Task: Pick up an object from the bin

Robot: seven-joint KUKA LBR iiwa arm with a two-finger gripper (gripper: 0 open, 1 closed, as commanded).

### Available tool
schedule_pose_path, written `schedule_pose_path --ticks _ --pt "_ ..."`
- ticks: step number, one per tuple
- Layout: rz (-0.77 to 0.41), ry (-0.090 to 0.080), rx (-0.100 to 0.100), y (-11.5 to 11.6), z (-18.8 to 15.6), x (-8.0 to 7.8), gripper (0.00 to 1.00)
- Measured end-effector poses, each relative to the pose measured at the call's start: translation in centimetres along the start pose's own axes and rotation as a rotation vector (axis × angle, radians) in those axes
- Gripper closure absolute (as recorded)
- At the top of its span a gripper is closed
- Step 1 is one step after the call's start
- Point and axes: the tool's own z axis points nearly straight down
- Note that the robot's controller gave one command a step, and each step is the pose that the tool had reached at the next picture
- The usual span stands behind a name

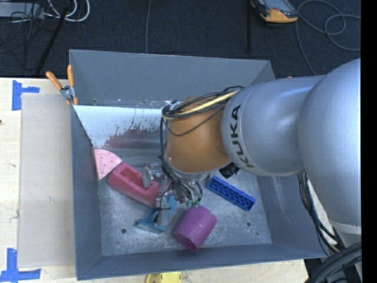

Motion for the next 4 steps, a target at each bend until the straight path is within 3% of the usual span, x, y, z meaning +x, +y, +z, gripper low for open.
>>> schedule_pose_path --ticks 1,2,3,4 --pt "0.034 0.006 0.003 -4.4 3.2 -2.4 1.00" --pt "0.039 0.012 0.009 -4.8 3.5 -2.2 0.00" --pt "0.040 0.013 0.009 -4.8 3.5 -2.2 0.00" --pt "-0.045 -0.001 0.006 -6.6 3.8 1.0 0.00"
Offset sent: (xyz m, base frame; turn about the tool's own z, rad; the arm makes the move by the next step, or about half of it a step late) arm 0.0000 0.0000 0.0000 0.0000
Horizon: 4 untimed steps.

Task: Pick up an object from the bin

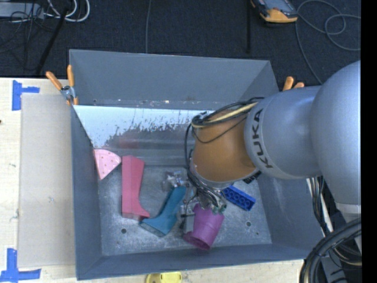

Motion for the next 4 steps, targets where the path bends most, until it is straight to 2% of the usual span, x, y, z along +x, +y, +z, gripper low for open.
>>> schedule_pose_path --ticks 1,2,3,4 --pt "0.015 0.030 0.006 -5.0 1.0 1.5 1.00" --pt "0.016 0.030 0.006 -5.0 1.0 1.5 1.00" --pt "0.014 0.034 0.007 -2.4 -2.5 3.6 1.00" --pt "-0.014 0.027 0.005 -1.9 -5.5 -0.6 1.00"
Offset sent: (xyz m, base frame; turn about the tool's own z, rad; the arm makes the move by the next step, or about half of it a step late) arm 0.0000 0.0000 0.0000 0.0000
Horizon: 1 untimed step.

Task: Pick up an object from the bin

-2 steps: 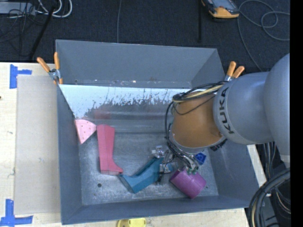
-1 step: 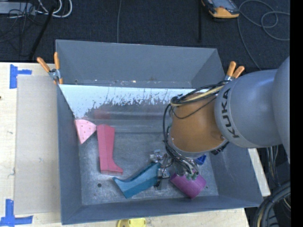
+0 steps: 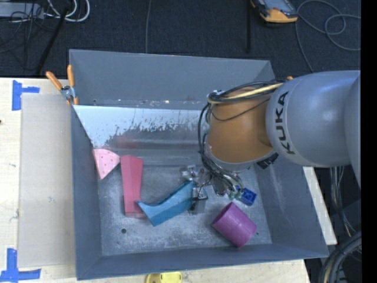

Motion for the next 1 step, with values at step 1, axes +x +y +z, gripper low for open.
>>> schedule_pose_path --ticks 1 --pt "-0.014 -0.014 0.000 -0.73 -0.10 -1.62 1.00"
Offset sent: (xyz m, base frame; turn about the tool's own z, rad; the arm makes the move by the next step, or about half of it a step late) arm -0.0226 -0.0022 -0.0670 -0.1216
